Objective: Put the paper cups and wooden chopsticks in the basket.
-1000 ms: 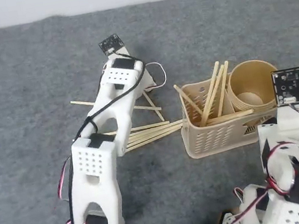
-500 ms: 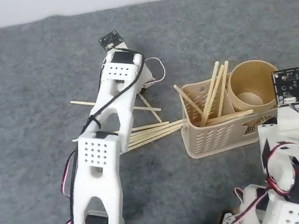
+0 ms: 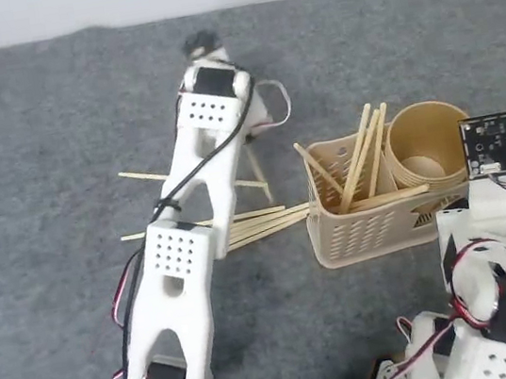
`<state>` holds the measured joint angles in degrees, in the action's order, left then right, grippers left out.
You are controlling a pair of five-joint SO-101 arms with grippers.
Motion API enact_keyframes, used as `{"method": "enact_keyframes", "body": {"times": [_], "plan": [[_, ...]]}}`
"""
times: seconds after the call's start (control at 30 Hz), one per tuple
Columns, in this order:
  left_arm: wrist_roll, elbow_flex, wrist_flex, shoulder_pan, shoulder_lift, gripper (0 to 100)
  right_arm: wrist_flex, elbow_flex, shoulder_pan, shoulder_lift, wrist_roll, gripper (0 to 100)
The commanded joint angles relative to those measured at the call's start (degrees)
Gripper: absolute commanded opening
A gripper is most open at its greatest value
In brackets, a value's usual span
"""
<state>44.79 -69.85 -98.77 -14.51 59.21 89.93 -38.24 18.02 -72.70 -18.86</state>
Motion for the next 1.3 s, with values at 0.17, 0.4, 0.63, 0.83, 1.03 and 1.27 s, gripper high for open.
{"method": "enact_keyframes", "body": {"times": [0.17,0.4,0.63,0.83,1.03,1.27], "plan": [[-4.0,-20.1,-1.9,-6.2,-0.7,1,-0.7,-0.8,0.0,0.1,-0.7,0.8],[-14.5,-23.9,-1.9,-8.4,-0.7,1,-0.7,-0.8,0.0,0.1,-0.7,0.8],[-18.9,-25.1,-2.0,-6.2,-5.5,1,-0.7,-0.8,0.0,0.1,-0.7,0.8],[-18.8,-20.4,-2.0,-1.3,-16.4,1,-0.8,-0.8,0.0,0.1,-0.7,0.8],[-25.3,-6.0,-2.0,2.6,-31.8,1,-0.8,-0.8,0.0,0.1,-0.7,0.8],[-32.4,9.1,-1.9,5.7,-56.2,1,-0.8,-0.9,0.0,0.1,-0.7,0.8]]}}
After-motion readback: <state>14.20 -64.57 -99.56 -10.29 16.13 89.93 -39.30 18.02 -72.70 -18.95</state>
